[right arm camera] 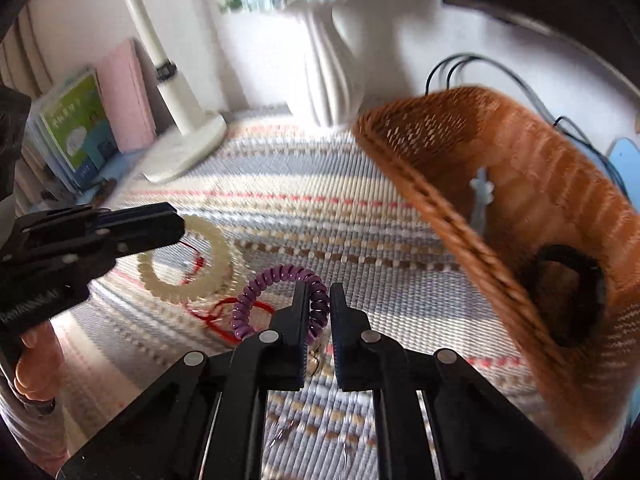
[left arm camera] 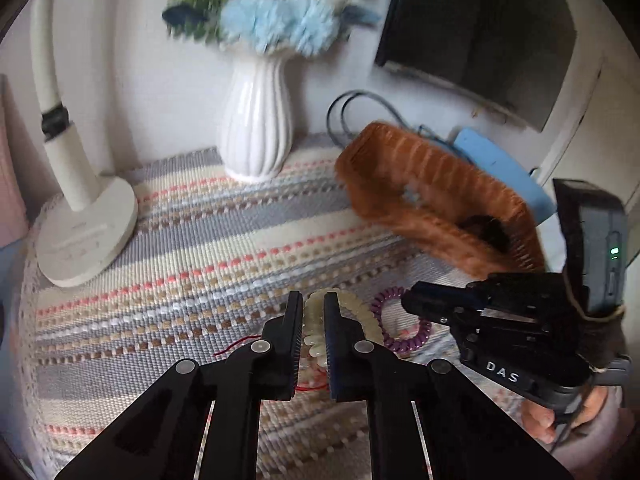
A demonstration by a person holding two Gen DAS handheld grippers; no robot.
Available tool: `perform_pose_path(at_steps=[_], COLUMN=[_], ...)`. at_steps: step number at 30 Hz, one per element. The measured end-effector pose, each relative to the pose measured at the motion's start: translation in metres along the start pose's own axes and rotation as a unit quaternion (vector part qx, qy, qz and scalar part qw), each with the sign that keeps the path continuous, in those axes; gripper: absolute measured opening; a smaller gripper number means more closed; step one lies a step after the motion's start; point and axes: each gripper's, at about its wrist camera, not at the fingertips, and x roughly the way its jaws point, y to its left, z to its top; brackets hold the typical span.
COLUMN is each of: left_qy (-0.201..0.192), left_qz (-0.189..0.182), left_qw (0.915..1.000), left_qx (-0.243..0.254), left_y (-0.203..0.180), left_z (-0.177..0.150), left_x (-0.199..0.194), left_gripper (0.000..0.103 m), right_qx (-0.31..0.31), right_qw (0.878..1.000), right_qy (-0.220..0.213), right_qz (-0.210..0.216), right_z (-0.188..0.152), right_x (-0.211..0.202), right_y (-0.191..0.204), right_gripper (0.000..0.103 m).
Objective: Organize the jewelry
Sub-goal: 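Grasp the cream beaded bracelet with the left tool while the right tool grasps the purple coil hair tie, then carry the bracelet and hair tie into the basket and open both tools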
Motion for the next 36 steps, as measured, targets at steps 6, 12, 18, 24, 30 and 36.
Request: perform_pose_path(at_steps=[6, 12, 18, 24, 30, 36], left_qy=[-0.031, -0.054, -0.081, -0.070, -0.029, -0.003], left_qz=[0.001, 0.029, 0.035, 0.009, -0.047, -0.070], left_qw=[0.9993, 0.9951, 0.9878, 0.9886, 0.9951, 0.9969], left_qx=[0.023, 0.077, 0.128, 0.133, 0.082, 0.035], left_y=[-0.032, -0.075, -0.123, -0.156, -0.147, -0.127], left_z=[0.011, 0.042, 0.082, 0.111, 0.107, 0.094], left_x=[-0.041, -0.076, -0.090, -0.038, 0.063, 0.122], left_gripper=[0.011, 0.011, 0.011, 0.011, 0.011, 0.011], right_qx=[0.012, 0.047, 0.111, 0.178, 0.165, 0.158], right_qw=[0.998, 0.987, 0.970, 0.965, 0.968, 0.975], right_qy=[-0.055, -0.135, -0.174, -0.152, -0.144, -0.101], right_qz=[-0.007, -0.076, -0.125, -0.118, -0.123, -0.117], right_z=[-0.001, 0.008, 0.014, 0.011, 0.003, -0.001], right_x=[-0.067, -0.142, -0.166, -0.132, -0.092, -0.061], right_y=[-0.011, -0.062, -0.130, -0.178, -0.198, -0.204], right_gripper=[0.012, 0.012, 0.012, 0.012, 0.012, 0.012])
